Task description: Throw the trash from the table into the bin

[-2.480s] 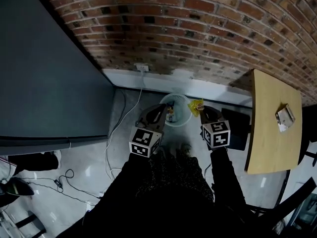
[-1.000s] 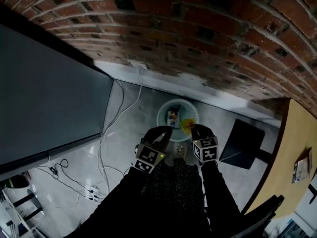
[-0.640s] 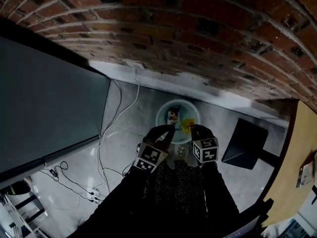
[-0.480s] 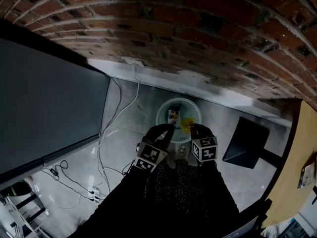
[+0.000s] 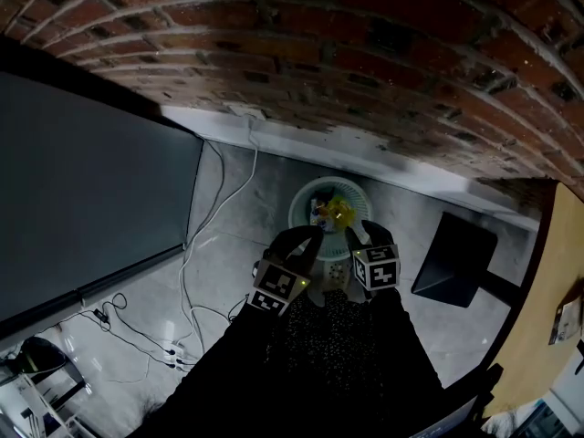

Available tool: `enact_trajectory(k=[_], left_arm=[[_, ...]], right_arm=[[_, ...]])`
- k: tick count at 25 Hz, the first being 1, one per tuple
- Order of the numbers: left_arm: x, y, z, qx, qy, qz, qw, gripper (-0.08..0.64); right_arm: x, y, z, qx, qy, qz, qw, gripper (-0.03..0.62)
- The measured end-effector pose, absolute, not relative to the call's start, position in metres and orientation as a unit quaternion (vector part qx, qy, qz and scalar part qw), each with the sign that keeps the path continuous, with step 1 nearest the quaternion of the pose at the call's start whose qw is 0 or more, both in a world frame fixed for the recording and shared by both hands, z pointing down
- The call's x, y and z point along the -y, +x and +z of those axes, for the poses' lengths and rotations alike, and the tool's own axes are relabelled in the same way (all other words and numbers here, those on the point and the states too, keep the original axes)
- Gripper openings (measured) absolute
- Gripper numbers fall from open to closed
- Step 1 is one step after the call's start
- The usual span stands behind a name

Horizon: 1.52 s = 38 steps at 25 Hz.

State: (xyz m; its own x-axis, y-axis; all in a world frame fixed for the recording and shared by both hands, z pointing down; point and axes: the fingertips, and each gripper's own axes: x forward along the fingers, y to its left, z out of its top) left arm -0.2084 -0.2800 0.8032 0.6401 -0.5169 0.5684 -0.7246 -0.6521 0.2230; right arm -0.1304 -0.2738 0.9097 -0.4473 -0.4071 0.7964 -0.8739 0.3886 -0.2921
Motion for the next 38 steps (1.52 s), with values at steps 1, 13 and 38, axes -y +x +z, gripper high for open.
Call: enact_trajectory(k=[1, 13, 38], left_arm=[[0.282, -0.208, 0.801, 0.354, 0.879, 0.233, 0.219, 0.006], [0.297, -0.21, 0.73, 0.366, 0.888, 0.204, 0.188, 0.006], [0.253, -0.234, 0.478, 0.356, 0.923, 0.103, 0.099, 0.005]], right_arm=[[0.274, -0.131, 0.909, 0.771, 0.415, 0.365, 0.318, 0.158], [0.305, -0.142, 0.81, 0.802, 0.439, 0.313, 0.257, 0.158], [0.255, -0.142, 0.503, 0.813, 0.526, 0.189, 0.163, 0.012]])
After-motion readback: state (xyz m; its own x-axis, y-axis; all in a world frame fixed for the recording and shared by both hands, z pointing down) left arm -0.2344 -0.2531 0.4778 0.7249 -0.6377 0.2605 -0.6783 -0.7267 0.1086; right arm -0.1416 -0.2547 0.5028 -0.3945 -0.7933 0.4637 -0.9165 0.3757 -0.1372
